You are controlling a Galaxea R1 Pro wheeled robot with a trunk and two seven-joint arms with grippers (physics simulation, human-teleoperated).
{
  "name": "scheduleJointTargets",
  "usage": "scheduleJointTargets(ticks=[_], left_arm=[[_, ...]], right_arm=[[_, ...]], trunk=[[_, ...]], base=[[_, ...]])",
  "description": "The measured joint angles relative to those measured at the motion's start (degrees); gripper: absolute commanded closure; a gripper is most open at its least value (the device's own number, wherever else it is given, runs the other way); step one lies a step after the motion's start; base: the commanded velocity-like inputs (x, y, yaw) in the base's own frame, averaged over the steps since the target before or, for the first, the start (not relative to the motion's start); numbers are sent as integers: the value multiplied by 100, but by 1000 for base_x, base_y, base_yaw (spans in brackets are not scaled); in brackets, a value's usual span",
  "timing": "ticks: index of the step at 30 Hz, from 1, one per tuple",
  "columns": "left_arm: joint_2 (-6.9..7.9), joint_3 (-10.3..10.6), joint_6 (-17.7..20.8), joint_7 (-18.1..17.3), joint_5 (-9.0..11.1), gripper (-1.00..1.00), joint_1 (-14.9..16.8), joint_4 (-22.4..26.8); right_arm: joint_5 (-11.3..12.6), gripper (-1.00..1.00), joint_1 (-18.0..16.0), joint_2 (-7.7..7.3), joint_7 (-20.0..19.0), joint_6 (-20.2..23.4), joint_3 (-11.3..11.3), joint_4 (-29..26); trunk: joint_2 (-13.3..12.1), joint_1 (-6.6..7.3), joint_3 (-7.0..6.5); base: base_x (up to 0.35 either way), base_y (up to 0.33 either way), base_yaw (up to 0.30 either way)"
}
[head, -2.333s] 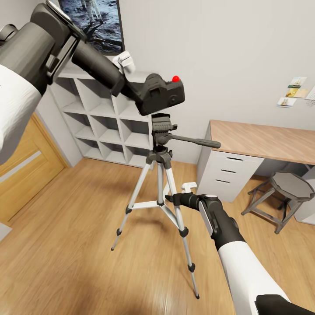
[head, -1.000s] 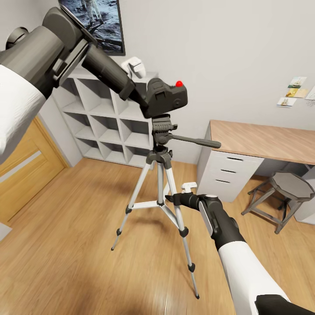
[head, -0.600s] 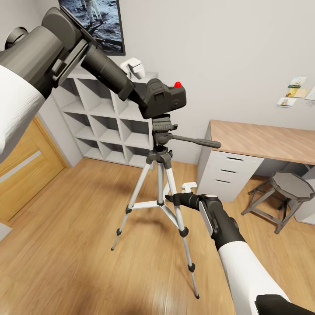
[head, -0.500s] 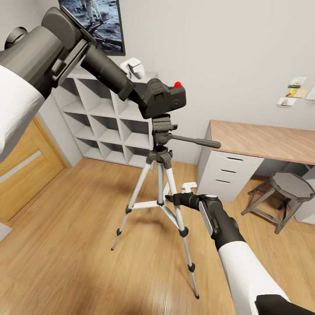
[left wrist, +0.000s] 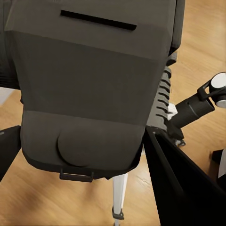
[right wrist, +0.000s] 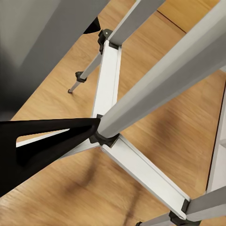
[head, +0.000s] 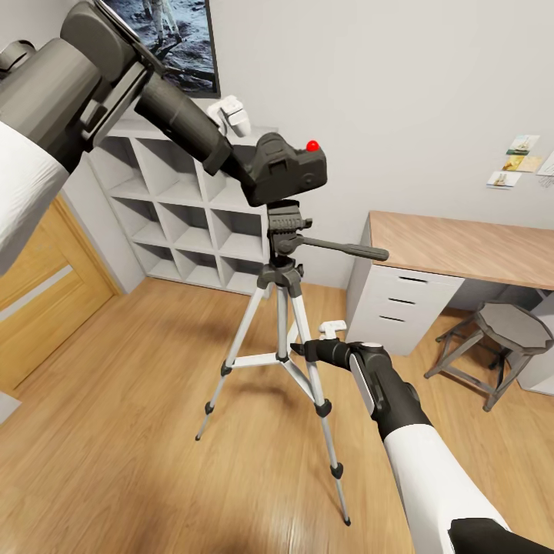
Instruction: Attach the digital camera to the camera tripod in the bedroom.
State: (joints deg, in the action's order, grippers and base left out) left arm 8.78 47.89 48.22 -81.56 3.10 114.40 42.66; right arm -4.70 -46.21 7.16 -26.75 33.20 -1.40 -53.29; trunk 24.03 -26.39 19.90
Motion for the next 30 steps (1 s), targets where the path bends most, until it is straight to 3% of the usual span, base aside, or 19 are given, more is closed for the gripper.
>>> scheduleJointTargets(ticks=[7, 20, 21, 30], left_arm=[[3, 273, -3, -13, 1, 100, 2, 47], [4, 339, -12, -67, -8, 100, 3, 53], [4, 339, -12, -68, -7, -100, 3, 53], [10, 311, -2, -69, 5, -100, 0, 54]], right_arm=[[-4, 100, 0, 0, -4, -4, 0, 3], [-2, 100, 0, 0, -4, -8, 3, 9], [-2, 100, 0, 0, -4, -8, 2, 9], [-3, 100, -1, 0, -4, -9, 0, 9]], trunk=[[0, 0, 0], [1, 0, -1], [1, 0, -1], [0, 0, 0]], base=[[0, 0, 0], [0, 0, 0], [0, 0, 0], [0, 0, 0]])
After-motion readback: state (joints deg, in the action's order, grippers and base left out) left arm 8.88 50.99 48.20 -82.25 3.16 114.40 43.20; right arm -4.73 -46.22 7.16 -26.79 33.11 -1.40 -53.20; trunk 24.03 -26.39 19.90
